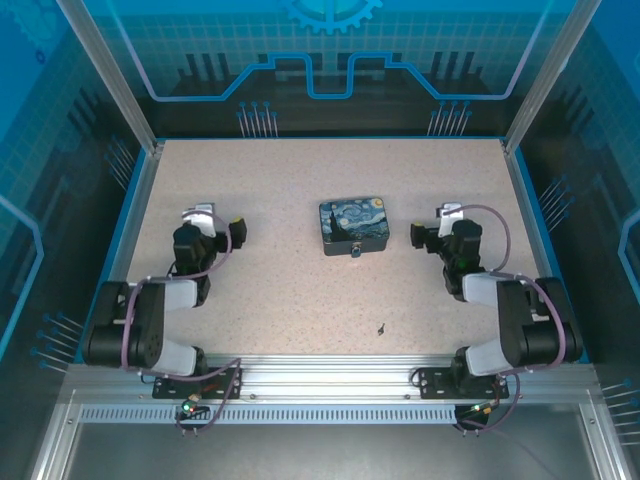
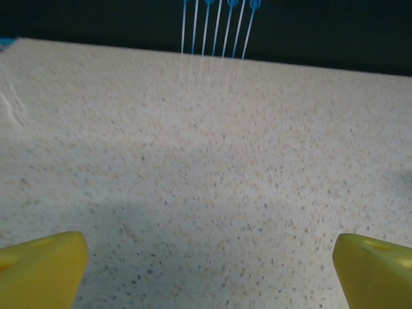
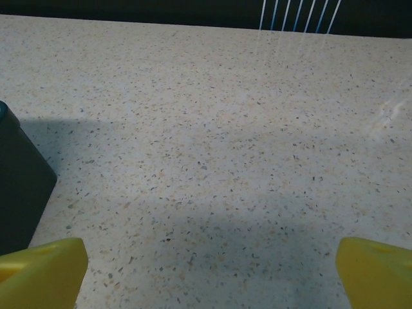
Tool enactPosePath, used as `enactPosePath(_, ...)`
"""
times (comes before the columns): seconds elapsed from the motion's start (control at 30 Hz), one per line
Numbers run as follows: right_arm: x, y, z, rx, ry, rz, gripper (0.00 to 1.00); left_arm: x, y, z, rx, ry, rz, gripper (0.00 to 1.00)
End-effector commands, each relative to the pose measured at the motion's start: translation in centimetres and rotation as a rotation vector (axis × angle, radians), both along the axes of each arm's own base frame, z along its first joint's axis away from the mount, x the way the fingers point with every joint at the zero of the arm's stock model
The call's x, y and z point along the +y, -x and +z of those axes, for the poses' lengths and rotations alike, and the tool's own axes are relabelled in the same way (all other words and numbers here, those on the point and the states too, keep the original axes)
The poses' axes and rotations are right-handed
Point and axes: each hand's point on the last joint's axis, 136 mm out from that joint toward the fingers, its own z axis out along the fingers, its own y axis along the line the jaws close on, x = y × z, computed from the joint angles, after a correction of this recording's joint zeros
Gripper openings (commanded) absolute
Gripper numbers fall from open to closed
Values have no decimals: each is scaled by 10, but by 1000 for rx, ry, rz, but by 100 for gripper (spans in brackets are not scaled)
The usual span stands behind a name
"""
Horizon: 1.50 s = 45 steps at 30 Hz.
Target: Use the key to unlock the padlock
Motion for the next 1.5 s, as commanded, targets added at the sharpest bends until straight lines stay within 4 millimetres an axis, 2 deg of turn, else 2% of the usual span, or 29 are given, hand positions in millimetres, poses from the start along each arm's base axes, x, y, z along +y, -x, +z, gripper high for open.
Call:
enactPosePath(0.0, -10, -1, 22, 11, -47, -36, 100, 9, 3, 18, 2, 13, 59, 99)
enactPosePath(0.13, -6, 7, 39, 25, -91, -34, 100, 17, 3, 45, 38, 157, 124, 99)
enactPosePath(0.23, 0, 17, 51, 58, -160, -33, 100, 13, 3, 69, 40, 227, 110, 99)
enactPosePath(0.4, 24, 37, 64, 153, -266, 18, 100, -17, 13, 92, 95, 338, -28, 99)
enactPosePath(0.57, 52, 63, 67, 306, -344, 55, 100, -51, 32, 92, 178, 450, -154, 99)
enactPosePath(0.77, 78, 95, 57, 445, -346, 66, 100, -102, 50, 87, 250, 513, -303, 99)
enactPosePath(0.97, 105, 113, 42, 540, -343, 129, 100, -147, 60, 76, 311, 540, -410, 99)
enactPosePath(1.07, 113, 110, 36, 549, -353, 138, 100, -155, 61, 69, 313, 578, -421, 99)
enactPosePath(1.17, 121, 98, 37, 526, -378, 158, 100, -155, 59, 61, 324, 613, -407, 99)
enactPosePath(1.33, 135, 70, 41, 486, -361, 224, 100, -152, 62, 47, 366, 606, -369, 99)
enactPosePath(1.47, 132, 41, 38, 484, -380, 215, 100, -148, 66, 42, 387, 583, -351, 99)
